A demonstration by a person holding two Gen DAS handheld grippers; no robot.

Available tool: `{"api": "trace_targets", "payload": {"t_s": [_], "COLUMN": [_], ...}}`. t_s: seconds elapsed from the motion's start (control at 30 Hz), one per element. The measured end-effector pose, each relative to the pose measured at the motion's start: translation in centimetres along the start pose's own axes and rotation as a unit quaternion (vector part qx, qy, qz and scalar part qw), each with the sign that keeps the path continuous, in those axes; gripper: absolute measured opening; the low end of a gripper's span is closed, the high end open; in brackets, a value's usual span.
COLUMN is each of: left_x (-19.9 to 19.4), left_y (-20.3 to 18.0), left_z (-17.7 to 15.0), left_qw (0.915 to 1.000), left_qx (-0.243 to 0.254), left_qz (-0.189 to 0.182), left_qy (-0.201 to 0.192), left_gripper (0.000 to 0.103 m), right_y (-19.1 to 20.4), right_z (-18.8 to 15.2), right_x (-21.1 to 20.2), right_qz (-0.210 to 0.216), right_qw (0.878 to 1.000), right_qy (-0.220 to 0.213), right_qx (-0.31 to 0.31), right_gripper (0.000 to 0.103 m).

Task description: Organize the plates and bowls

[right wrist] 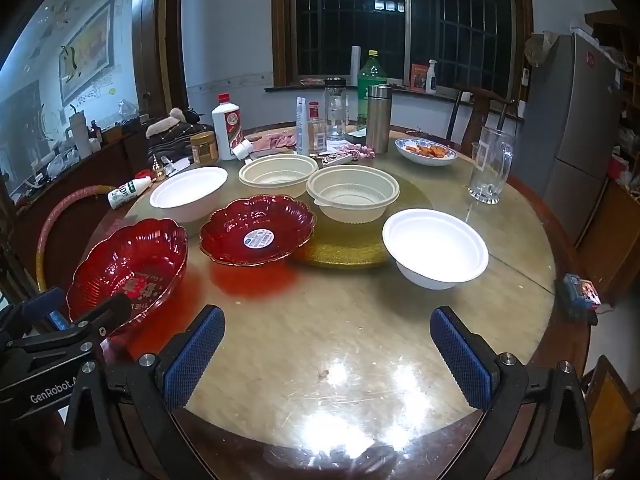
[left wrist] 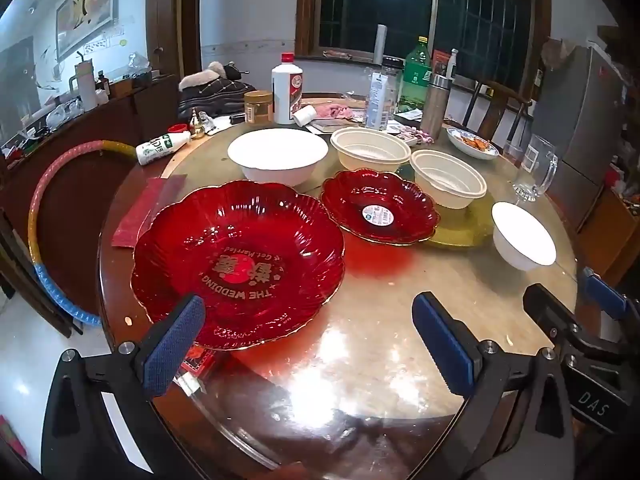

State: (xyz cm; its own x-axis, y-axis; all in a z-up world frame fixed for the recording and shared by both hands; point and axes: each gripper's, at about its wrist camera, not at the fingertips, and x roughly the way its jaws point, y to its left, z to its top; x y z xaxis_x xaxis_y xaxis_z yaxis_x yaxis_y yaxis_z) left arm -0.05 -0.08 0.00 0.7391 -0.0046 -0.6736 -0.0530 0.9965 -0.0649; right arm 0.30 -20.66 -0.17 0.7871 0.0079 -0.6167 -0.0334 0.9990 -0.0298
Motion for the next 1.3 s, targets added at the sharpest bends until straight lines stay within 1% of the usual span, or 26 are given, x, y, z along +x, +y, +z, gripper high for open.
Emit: {"api": "trace_targets", "payload": {"t_s": [0.13, 0.17, 0.23, 0.3, 0.4, 0.43, 0.73, 1.3], "left_x": [0.1, 0.3, 0.0, -0.2, 0.0, 0.1, 0.1, 0.5], "left_y": [0.2, 0.0, 0.3, 0.3, 0.6, 0.6, 0.4, 0.3], "left_z": [0.0, -0.1, -0.4, -0.1, -0.4, -0.4, -0.5, -0.7], "left_qw": [0.9999, 1.0, 1.0, 1.0, 1.0, 1.0, 1.0, 1.0], "left_qx": [0.008, 0.0, -0.002, -0.002, -0.003, -0.003, 0.006, 0.006], "left_qz": [-0.011, -0.004, -0.004, -0.005, -0.005, -0.004, -0.002, -0.003], "left_qy": [0.005, 0.004, -0.001, 0.003, 0.003, 0.003, -0.004, 0.005], "left_gripper": [0.103, 0.103, 0.103, 0.103, 0.103, 0.103, 0.103, 0.103], "right_y": [-0.3, 0.4, 0.6, 0.2, 1.0, 0.3, 0.1, 0.0], "right_z": [0.0, 0.1, 0.1, 0.1, 0.3, 0.0, 0.1, -0.2], "right_x": [0.0, -0.2, -0.1, -0.2, 0.1, 0.1, 0.6, 0.6], "right_qz": [-0.001, -0.002, -0.002, -0.001, -0.005, -0.003, -0.004, -0.008], "right_qw": [1.0, 1.0, 1.0, 1.0, 1.0, 1.0, 1.0, 1.0], "right_qy": [-0.001, -0.001, 0.0, -0.001, 0.004, 0.002, 0.006, 0.007], "right_qx": [0.003, 0.004, 0.006, 0.006, 0.006, 0.008, 0.012, 0.014], "right_gripper": [0.103, 0.103, 0.103, 0.103, 0.103, 0.103, 0.103, 0.103]}}
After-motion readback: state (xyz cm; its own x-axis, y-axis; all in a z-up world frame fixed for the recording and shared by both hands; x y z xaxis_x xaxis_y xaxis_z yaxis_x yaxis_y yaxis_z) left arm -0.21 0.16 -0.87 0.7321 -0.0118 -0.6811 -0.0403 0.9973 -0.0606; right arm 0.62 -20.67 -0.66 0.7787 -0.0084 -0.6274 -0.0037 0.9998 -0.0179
